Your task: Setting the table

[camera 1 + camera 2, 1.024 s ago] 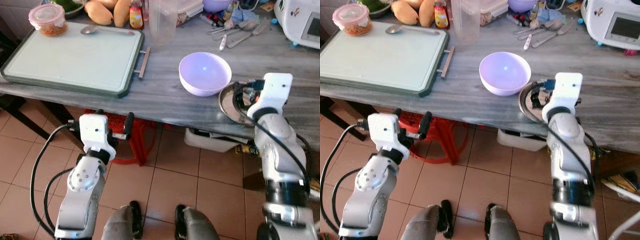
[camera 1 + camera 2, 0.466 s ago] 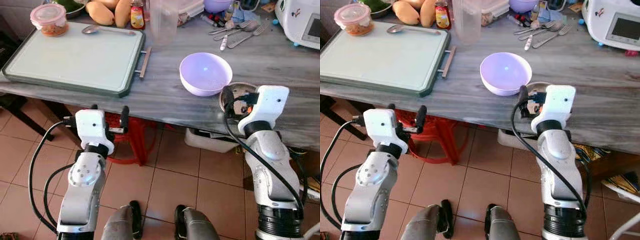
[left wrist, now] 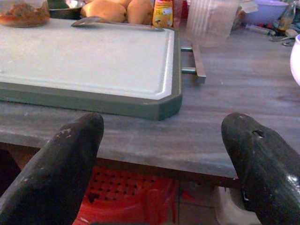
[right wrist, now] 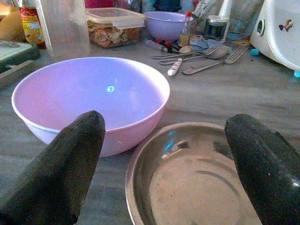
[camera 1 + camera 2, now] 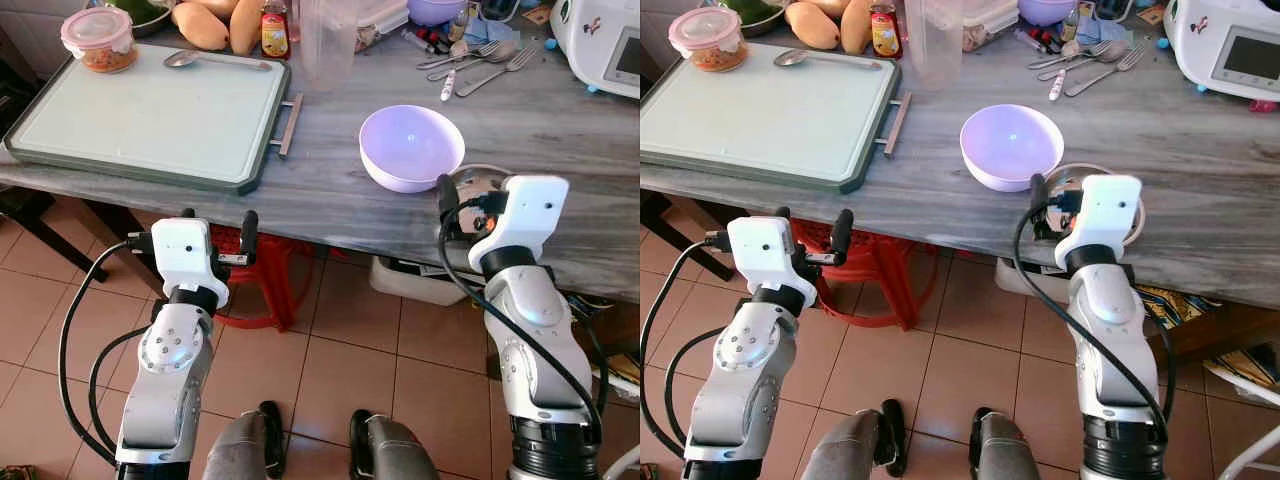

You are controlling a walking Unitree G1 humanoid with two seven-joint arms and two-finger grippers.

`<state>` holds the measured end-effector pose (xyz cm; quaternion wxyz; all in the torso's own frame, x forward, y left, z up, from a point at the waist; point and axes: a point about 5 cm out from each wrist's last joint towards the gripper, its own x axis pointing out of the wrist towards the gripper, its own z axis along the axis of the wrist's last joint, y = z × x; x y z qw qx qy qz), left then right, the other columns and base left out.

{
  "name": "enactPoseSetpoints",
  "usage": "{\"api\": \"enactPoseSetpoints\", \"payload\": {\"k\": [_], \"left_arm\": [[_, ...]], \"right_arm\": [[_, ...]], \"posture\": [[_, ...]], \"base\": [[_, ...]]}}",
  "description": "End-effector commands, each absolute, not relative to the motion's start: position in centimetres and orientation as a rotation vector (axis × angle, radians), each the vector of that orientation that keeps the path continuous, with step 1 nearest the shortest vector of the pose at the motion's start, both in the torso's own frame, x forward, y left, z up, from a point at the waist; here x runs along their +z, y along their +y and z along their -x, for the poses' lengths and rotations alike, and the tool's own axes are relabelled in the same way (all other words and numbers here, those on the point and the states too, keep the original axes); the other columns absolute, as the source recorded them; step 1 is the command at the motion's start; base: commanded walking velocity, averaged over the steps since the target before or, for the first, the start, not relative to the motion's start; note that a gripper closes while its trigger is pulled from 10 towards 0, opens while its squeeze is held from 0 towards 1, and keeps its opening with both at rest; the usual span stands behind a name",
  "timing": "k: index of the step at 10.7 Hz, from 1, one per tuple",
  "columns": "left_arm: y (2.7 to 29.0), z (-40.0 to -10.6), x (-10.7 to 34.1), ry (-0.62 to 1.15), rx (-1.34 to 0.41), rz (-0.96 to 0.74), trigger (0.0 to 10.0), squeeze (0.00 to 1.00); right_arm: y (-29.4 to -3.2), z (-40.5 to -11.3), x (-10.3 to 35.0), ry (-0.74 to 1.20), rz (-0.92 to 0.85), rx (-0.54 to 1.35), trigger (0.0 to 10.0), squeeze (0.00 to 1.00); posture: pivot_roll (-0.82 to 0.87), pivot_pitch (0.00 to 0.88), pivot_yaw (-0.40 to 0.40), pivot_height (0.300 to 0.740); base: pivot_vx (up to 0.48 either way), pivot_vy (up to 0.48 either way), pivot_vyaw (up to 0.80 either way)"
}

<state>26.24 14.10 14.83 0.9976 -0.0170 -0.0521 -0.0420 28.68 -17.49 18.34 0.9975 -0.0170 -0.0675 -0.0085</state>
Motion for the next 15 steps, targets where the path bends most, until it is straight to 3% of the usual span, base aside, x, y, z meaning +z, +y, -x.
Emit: {"api": "enactPoseSetpoints", "payload": {"k": [1,11,13,15], "left_arm": [[14.3,-26.1,14.6,-0.085,-0.071,0.026,10.0,0.0],[14.8,-26.6,14.7,-0.086,-0.071,0.006,10.0,0.0],[14.9,-26.6,13.9,-0.058,-0.062,0.023,10.0,0.0],[15.2,-25.9,12.9,-0.057,-0.013,-0.005,10.0,0.0]], "right_arm": [[-17.5,-28.3,18.8,-0.165,0.037,-0.017,10.0,0.0],[-18.7,-29.6,18.4,-0.141,0.126,-0.016,10.0,0.0],[-17.3,-28.6,16.5,-0.087,0.164,0.063,10.0,0.0],[-16.2,-27.4,16.1,-0.123,0.138,0.009,10.0,0.0]], "posture": [[-0.03,0.214,-0.014,0.74],[-0.02,0.173,0.007,0.74],[-0.04,0.155,0.023,0.74],[-0.04,0.14,0.025,0.74]], "base": [[0.0,0.0,0.0],[-0.285,0.0,0.0],[-0.261,0.0,0.0],[0.0,0.0,0.0]]}}
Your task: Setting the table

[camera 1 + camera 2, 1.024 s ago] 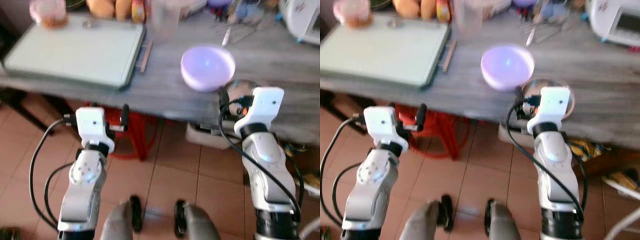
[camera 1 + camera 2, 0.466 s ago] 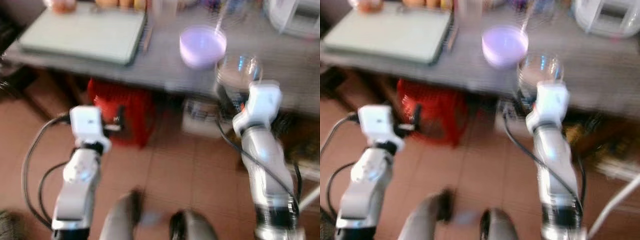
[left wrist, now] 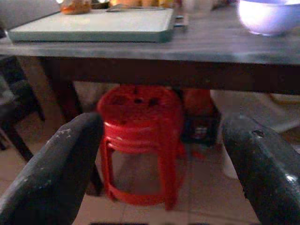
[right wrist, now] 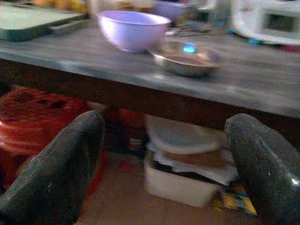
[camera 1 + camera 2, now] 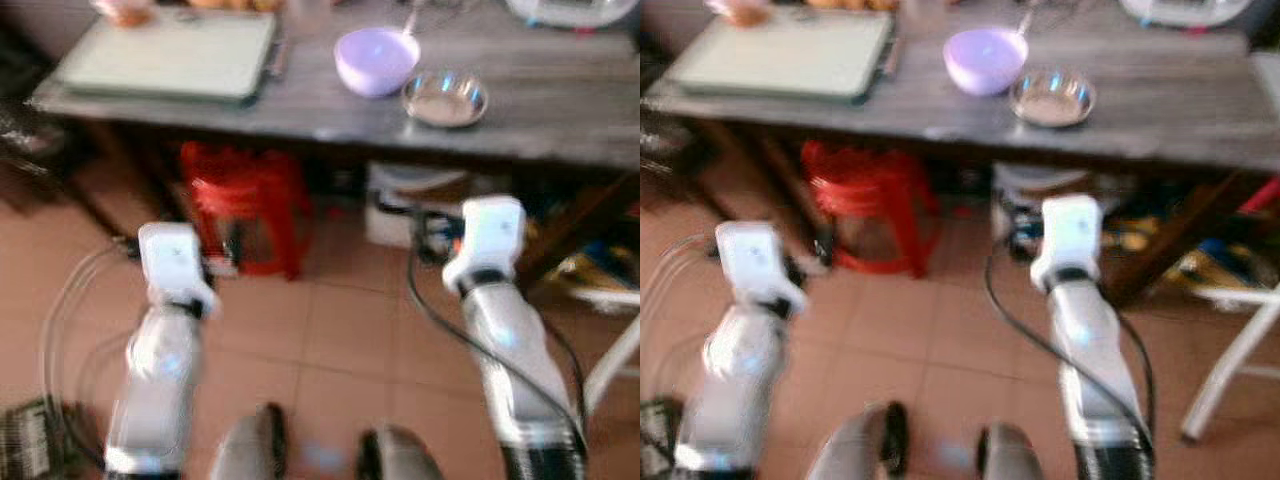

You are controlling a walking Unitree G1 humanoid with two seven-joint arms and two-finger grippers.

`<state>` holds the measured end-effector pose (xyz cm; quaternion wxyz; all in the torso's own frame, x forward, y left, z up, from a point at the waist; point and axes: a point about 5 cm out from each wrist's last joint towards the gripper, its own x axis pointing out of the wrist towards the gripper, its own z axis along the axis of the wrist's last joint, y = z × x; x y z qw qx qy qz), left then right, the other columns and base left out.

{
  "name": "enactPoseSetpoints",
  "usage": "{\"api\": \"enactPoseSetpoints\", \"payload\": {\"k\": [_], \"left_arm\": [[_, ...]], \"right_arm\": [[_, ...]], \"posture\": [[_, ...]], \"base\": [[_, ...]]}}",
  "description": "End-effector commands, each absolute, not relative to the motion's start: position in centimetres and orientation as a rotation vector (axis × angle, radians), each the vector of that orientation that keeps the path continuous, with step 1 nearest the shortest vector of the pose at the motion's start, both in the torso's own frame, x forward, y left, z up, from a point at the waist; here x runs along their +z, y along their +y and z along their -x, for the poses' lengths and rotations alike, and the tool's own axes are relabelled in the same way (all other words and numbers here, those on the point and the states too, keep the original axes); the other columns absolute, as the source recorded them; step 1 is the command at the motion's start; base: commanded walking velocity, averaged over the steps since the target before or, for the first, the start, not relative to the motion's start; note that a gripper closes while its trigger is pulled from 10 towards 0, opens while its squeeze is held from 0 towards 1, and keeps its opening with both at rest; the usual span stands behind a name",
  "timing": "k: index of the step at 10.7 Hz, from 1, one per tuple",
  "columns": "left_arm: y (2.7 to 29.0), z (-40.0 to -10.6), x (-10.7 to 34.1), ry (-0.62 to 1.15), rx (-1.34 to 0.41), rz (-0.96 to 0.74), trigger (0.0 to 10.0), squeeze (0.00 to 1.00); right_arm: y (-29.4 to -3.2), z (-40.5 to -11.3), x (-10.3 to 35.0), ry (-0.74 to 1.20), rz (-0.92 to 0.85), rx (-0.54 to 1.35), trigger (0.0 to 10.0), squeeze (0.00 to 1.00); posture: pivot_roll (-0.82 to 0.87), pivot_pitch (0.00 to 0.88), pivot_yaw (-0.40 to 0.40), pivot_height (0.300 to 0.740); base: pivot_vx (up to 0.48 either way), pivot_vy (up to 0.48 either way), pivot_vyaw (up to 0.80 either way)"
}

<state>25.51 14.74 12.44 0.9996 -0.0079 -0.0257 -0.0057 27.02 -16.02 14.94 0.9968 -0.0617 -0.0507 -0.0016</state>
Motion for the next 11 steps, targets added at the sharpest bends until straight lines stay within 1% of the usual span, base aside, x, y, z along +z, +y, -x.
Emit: {"api": "enactPoseSetpoints", "payload": {"k": [1,2,3,5,6,8,9,10,11], "left_arm": [[15.3,-25.5,12.6,-0.084,0.015,0.005,10.0,0.0],[15.3,-25.5,12.2,-0.082,0.046,0.005,10.0,0.0],[14.6,-25.4,11.8,-0.089,0.028,-0.004,10.0,0.0],[14.2,-24.8,11.2,-0.062,-0.01,0.019,10.0,0.0],[14.2,-24.8,11.2,-0.062,-0.017,0.027,10.0,0.0],[14.1,-25.1,11.5,-0.08,-0.014,0.032,10.0,0.0],[14.1,-25.1,11.6,-0.083,-0.014,0.033,10.0,0.0],[14.0,-25.3,12.1,-0.113,-0.034,0.004,10.0,0.0],[14.1,-25.6,12.6,-0.124,-0.026,0.013,10.0,0.0]], "right_arm": [[-15.8,-26.7,15.0,-0.146,0.129,-0.024,10.0,0.0],[-15.7,-26.5,14.0,-0.145,0.04,-0.072,10.0,0.0],[-15.6,-26.0,14.4,-0.175,0.108,-0.037,10.0,0.0],[-16.5,-25.5,13.5,-0.134,0.082,-0.051,10.0,0.0],[-16.5,-25.6,13.4,-0.129,0.078,-0.049,10.0,0.0],[-16.2,-26.2,13.5,-0.144,0.098,-0.021,10.0,0.0],[-16.4,-26.3,13.5,-0.137,0.078,-0.029,10.0,0.0],[-16.4,-26.3,13.7,-0.148,0.084,-0.015,10.0,0.0],[-16.5,-26.3,13.7,-0.147,0.085,-0.013,10.0,0.0]], "posture": [[-0.04,0.138,0.019,0.74],[-0.05,0.15,0.012,0.74],[-0.05,0.161,0.004,0.74],[-0.05,0.174,-0.01,0.74],[-0.05,0.174,-0.01,0.74],[-0.04,0.178,-0.018,0.74],[-0.04,0.179,-0.019,0.74],[-0.04,0.183,-0.027,0.74],[-0.04,0.186,-0.028,0.74]], "base": [[0.0,0.0,0.0],[0.0,0.0,0.0],[0.0,0.0,0.0],[0.0,0.0,0.0],[0.0,0.0,0.0],[0.0,-0.285,-0.6],[0.0,-0.3,-0.8],[0.0,-0.304,-0.44],[0.0,-0.48,0.0]]}}
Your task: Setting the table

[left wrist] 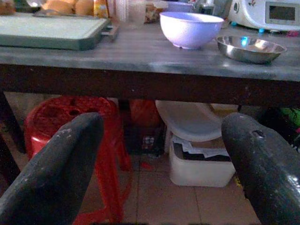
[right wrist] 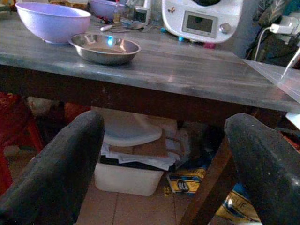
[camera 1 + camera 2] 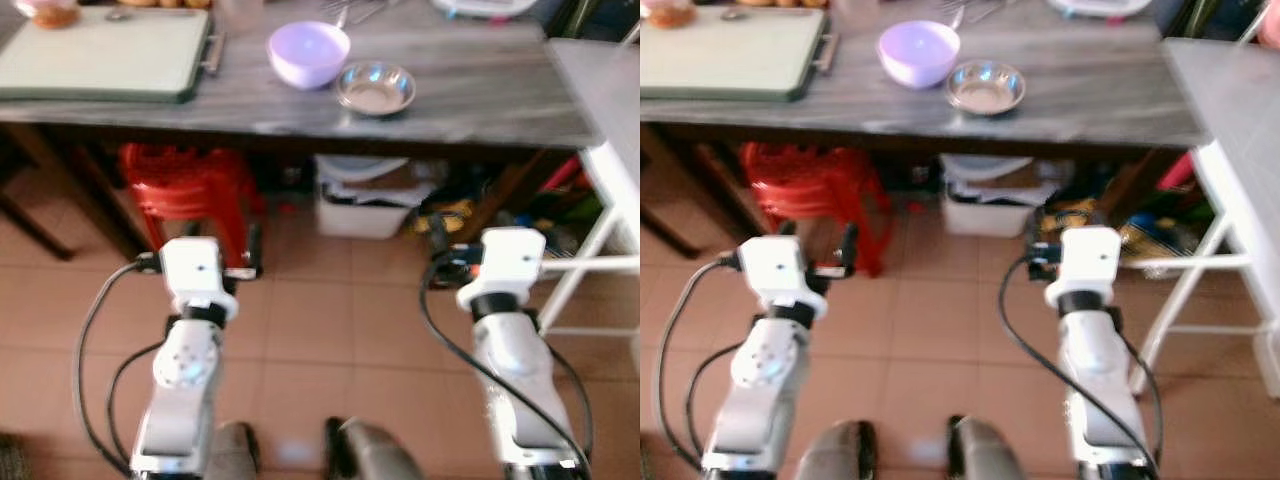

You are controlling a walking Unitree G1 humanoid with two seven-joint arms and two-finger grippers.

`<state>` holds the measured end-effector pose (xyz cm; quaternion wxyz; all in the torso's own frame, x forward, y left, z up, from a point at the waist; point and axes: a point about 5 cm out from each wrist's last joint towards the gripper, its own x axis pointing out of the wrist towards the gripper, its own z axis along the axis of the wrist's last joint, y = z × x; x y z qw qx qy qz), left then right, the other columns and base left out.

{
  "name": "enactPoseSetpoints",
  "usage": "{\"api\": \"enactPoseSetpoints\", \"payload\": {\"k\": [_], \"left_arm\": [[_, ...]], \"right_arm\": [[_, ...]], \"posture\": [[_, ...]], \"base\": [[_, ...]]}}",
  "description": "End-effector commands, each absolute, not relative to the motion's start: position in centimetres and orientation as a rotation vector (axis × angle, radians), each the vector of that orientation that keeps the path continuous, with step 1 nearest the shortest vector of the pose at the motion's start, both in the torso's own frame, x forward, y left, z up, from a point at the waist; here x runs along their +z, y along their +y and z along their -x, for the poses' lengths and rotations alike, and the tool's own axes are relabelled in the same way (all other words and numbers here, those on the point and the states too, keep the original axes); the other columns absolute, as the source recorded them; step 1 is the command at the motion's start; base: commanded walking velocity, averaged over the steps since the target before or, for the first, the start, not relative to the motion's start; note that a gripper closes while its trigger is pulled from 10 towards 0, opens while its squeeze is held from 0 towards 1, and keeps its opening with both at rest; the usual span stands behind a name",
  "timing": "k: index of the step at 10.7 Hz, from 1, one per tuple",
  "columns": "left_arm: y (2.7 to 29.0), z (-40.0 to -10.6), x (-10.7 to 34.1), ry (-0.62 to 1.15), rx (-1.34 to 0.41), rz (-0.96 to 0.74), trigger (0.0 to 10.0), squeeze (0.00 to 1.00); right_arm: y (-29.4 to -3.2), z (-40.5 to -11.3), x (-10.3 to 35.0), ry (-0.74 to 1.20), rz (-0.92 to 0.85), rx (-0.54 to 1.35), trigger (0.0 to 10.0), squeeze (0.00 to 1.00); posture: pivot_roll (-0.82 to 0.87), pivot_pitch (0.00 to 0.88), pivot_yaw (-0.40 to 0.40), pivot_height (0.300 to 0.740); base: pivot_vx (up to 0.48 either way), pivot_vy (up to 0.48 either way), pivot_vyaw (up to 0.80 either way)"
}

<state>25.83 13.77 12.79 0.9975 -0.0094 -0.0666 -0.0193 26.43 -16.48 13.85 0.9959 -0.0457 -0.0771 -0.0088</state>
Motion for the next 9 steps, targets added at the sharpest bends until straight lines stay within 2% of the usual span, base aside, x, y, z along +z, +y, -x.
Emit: {"api": "enactPoseSetpoints", "payload": {"k": [1,4,9], "left_arm": [[14.14,-25.64,12.62,-0.123,-0.022,0.017,10.0,0.0],[14.03,-25.64,12.64,-0.122,-0.021,0.026,10.0,0.0],[13.95,-25.95,12.77,-0.125,-0.03,0.024,10.0,0.0]], "right_arm": [[-16.48,-26.47,13.71,-0.146,0.085,-0.011,10.0,0.0],[-16.25,-27.03,14.03,-0.16,0.121,0.03,10.0,0.0],[-16.32,-27.32,14.19,-0.162,0.114,0.033,10.0,0.0]], "posture": [[-0.04,0.186,-0.029,0.74],[-0.04,0.183,-0.031,0.74],[-0.04,0.182,-0.03,0.74]], "base": [[0.0,-0.48,0.0],[0.0,-0.48,0.0],[0.0,-0.368,0.0]]}}
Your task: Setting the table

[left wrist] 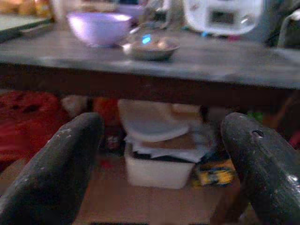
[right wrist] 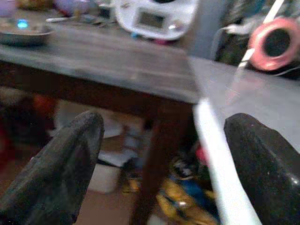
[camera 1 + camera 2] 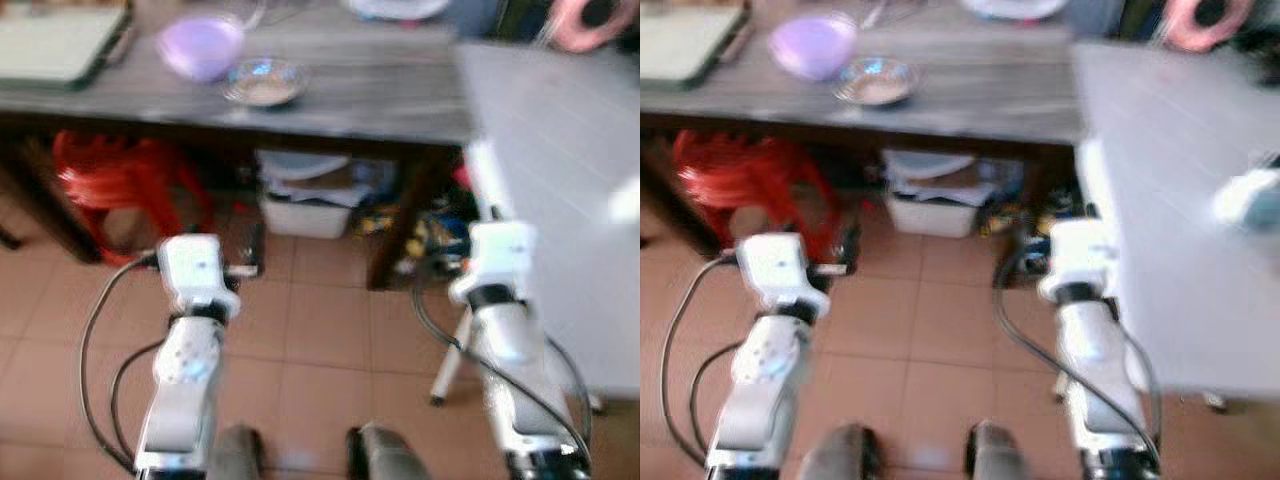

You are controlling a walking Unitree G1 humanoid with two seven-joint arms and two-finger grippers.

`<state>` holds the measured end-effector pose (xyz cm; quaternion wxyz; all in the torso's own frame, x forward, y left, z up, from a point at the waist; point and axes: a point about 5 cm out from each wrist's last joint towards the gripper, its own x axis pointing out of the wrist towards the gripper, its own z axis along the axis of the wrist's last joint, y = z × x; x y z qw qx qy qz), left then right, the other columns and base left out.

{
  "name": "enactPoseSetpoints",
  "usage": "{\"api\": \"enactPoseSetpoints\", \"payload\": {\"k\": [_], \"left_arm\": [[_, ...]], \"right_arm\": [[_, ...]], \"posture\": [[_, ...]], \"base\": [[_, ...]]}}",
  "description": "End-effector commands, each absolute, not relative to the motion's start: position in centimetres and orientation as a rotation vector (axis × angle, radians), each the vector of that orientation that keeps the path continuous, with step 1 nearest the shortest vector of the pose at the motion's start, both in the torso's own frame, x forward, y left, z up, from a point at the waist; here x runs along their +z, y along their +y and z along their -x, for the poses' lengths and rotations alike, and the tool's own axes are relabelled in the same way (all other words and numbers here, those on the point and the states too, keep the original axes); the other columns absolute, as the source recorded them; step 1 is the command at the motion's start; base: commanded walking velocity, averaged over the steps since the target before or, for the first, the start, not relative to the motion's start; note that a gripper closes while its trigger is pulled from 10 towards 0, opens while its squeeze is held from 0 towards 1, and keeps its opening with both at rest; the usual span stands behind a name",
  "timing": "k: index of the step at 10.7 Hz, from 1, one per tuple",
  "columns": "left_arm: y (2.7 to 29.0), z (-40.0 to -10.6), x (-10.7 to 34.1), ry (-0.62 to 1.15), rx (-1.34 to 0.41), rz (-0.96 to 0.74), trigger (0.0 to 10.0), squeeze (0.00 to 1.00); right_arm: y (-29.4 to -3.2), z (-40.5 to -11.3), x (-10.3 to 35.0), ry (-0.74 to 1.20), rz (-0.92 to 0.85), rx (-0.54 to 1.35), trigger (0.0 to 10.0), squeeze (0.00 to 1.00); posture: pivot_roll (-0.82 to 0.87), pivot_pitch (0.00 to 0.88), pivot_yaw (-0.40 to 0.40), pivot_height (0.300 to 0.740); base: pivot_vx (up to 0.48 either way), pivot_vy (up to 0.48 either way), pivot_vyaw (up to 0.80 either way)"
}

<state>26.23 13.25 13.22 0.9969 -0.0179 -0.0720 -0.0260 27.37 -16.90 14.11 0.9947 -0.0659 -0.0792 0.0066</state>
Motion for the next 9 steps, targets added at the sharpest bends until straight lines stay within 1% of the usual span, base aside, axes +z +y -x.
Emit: {"api": "enactPoseSetpoints", "payload": {"k": [1,5,6,8,9], "left_arm": [[14.14,-26.11,12.89,-0.128,-0.026,0.019,10.0,0.0],[13.96,-25.92,12.83,-0.122,-0.032,0.022,10.0,0.0],[13.94,-25.97,12.89,-0.122,-0.035,0.021,10.0,0.0],[13.98,-26.04,12.95,-0.122,-0.038,0.02,10.0,0.0],[13.9,-25.99,12.93,-0.121,-0.041,0.021,10.0,0.0]], "right_arm": [[-16.34,-27.36,14.2,-0.165,0.116,0.034,10.0,0.0],[-16.34,-27.51,14.23,-0.169,0.118,0.037,10.0,0.0],[-16.28,-27.59,14.16,-0.159,0.081,0.04,10.0,0.0],[-16.34,-27.68,14.2,-0.159,0.08,0.038,10.0,0.0],[-16.41,-27.62,14.03,-0.154,0.082,0.034,10.0,0.0]], "posture": [[-0.04,0.186,-0.027,0.74],[-0.04,0.19,-0.023,0.74],[-0.04,0.194,-0.022,0.74],[-0.04,0.197,-0.02,0.74],[-0.04,0.197,-0.02,0.74]], "base": [[0.0,-0.48,0.0],[0.0,-0.48,0.0],[0.0,-0.48,0.0],[0.0,-0.48,0.0],[0.0,-0.368,0.0]]}}
